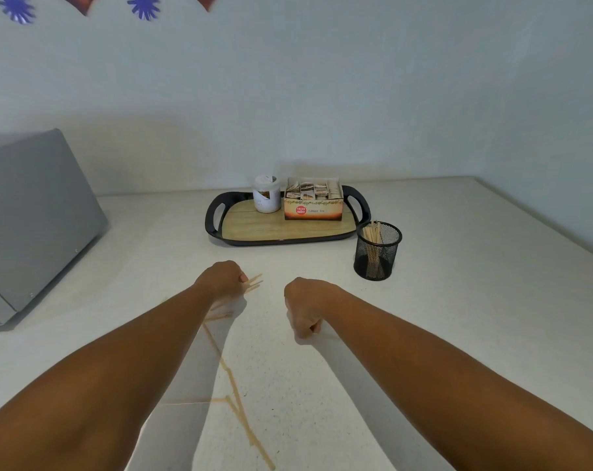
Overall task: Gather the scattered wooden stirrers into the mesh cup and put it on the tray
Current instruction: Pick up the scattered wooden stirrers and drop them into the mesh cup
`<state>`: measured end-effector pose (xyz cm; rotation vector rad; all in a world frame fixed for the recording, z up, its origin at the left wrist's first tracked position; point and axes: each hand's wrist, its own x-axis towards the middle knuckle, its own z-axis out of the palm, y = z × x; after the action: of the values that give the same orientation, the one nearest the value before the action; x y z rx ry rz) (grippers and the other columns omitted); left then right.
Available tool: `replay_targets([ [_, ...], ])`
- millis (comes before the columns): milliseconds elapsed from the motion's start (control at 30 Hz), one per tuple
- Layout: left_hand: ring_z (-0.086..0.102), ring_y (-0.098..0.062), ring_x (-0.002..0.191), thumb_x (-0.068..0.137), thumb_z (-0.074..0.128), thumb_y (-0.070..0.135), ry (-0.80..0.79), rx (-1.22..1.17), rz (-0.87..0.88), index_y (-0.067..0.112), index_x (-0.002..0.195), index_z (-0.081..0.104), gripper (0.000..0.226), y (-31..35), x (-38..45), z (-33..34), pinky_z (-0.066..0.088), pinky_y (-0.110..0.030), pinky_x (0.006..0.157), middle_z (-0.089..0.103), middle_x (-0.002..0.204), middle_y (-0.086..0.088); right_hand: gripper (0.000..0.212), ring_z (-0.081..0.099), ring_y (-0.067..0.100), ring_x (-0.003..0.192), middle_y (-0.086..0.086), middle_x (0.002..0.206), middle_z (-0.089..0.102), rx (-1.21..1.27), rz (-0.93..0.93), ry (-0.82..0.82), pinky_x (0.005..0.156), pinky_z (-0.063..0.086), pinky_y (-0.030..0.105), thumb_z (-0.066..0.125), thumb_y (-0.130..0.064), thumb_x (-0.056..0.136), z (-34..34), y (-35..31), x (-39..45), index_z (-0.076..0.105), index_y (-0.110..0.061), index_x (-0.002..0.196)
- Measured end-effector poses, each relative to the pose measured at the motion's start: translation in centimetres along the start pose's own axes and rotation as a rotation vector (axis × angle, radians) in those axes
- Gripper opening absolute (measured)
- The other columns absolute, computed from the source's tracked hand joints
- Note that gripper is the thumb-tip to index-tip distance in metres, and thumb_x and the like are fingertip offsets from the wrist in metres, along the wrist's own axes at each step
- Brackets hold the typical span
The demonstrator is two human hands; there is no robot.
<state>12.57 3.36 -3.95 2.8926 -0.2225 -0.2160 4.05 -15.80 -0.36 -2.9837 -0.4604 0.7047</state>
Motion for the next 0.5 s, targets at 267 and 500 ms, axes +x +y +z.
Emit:
replay_targets([
  [267,0.068,-0.015,0.092,0.092,0.068,0.016,0.108,-0.219,0.078,0.024,0.105,0.071,0.015,2.5,0.4,-2.0,0.056,-0.032,0.087,0.070,0.101,0.003,0.027,0.062,0.019,0.090,0.002,0.105,0.060,0.187,0.019,0.167,0.062,0.047,0.023,0.068,-0.014,0.076,0.0,3.4,-0.5,0.068,-0.012,0.103],
  [500,0.063,-0.008,0.085,0.088,0.074,0.027,0.125,-0.417,0.156,0.025,0.084,0.071,0.005,7.4,0.7,-3.2,0.049,-0.027,0.078,0.069,0.091,0.011,0.022,0.055,0.012,0.076,0.004,0.103,0.066,0.445,0.029,0.427,0.057,0.041,0.018,0.068,-0.015,0.080,-3.5,6.5,-1.9,0.070,-0.011,0.101],
])
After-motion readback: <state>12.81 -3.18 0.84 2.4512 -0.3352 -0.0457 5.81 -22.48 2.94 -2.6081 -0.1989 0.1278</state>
